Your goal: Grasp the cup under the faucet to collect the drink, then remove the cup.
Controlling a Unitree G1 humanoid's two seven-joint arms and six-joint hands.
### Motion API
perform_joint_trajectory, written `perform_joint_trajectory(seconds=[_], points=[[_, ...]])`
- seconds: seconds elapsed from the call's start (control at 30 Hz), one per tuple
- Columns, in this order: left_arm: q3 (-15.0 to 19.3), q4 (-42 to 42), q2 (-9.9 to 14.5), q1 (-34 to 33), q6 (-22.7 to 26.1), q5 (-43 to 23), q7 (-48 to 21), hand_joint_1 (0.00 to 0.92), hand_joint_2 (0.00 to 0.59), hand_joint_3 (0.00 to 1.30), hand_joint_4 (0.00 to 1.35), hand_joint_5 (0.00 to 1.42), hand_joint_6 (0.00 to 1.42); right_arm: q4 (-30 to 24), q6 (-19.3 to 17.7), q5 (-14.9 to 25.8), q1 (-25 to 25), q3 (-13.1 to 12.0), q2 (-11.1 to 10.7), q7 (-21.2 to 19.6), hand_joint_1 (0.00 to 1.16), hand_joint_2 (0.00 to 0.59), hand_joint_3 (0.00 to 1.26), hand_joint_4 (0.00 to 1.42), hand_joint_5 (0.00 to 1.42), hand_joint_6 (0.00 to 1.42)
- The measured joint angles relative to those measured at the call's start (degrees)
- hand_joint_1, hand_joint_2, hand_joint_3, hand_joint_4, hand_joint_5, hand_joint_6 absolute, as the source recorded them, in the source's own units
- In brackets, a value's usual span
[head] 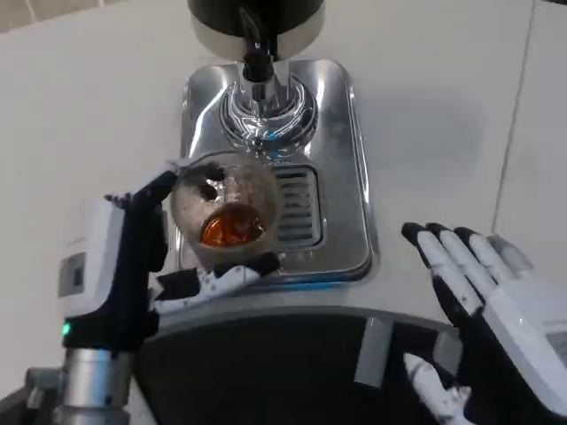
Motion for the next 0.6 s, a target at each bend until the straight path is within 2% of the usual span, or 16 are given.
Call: perform_joint_trajectory(seconds=[0.17, 0.27, 0.43, 0.6], points=[[0.9, -3.8, 0.2, 2.9, -1.3, -0.8, -2.0, 0.749, 0.000, 1.15, 1.22, 1.42, 1.42, 1.7, -3.2, 0.8, 2.7, -1.5, -0.9, -4.8, 0.12, 0.586, 0.00, 0.00, 0.00, 0.00], [1.6, -6.0, 0.3, 4.6, -2.0, -0.9, -2.8, 0.749, 0.000, 1.15, 1.22, 1.42, 1.42, 2.1, -4.7, 1.0, 4.5, -2.4, -1.2, -6.3, 0.11, 0.586, 0.00, 0.00, 0.00, 0.00], [1.9, -8.3, 0.3, 7.4, -2.9, -0.9, -4.1, 0.747, 0.000, 1.15, 1.22, 1.42, 1.42, 2.1, -7.7, 1.7, 6.9, -3.8, -1.5, -8.7, 0.00, 0.586, 0.00, 0.00, 0.00, 0.00], [2.2, -11.0, 0.3, 10.1, -4.0, -0.9, -5.4, 0.742, 0.000, 1.15, 1.22, 1.42, 1.42, 2.1, -10.6, 3.2, 8.1, -6.5, -2.9, -10.8, 0.00, 0.586, 0.00, 0.00, 0.00, 0.00]])
